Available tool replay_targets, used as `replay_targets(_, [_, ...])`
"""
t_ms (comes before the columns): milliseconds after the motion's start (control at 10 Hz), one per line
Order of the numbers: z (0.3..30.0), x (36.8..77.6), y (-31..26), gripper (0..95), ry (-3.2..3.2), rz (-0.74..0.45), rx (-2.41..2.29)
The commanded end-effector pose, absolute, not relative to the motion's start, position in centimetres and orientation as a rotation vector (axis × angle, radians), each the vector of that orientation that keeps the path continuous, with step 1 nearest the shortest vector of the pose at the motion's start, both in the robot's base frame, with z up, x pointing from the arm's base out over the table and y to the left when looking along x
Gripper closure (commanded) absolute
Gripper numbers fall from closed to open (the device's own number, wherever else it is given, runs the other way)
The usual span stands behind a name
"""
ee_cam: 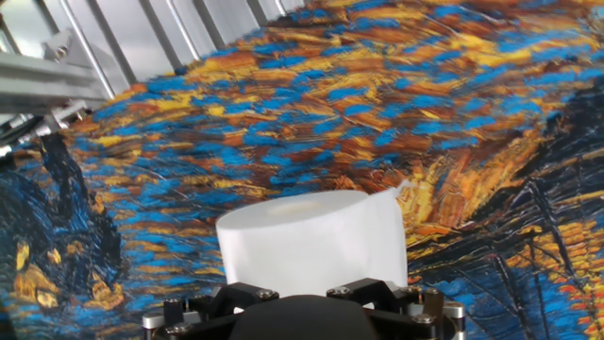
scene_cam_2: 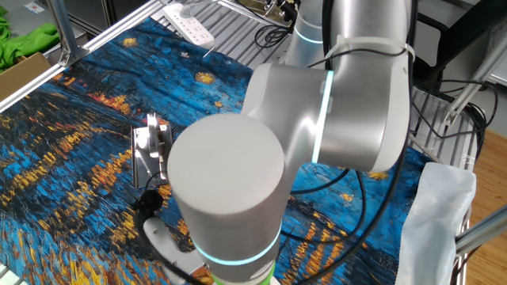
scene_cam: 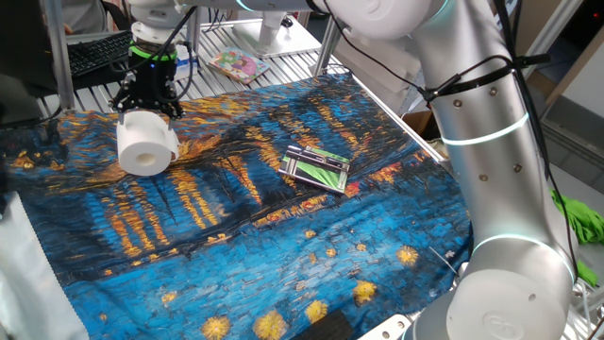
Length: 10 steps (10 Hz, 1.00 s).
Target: Put the toilet paper on its holder
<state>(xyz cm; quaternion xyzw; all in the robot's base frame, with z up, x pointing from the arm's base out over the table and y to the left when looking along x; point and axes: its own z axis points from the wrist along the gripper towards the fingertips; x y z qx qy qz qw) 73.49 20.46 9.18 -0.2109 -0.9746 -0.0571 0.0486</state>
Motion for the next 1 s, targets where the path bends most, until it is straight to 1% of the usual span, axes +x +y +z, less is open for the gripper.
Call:
replay_targets(100, [9.1,73.6,20.6,0.0,-2.979,-0.177,-0.656])
replay_targets(800, [7.9,74.3,21.1,0.0,-3.002,-0.168,-0.65])
replay_targets(1000, [7.7,74.3,21.2,0.0,-3.01,-0.151,-0.631])
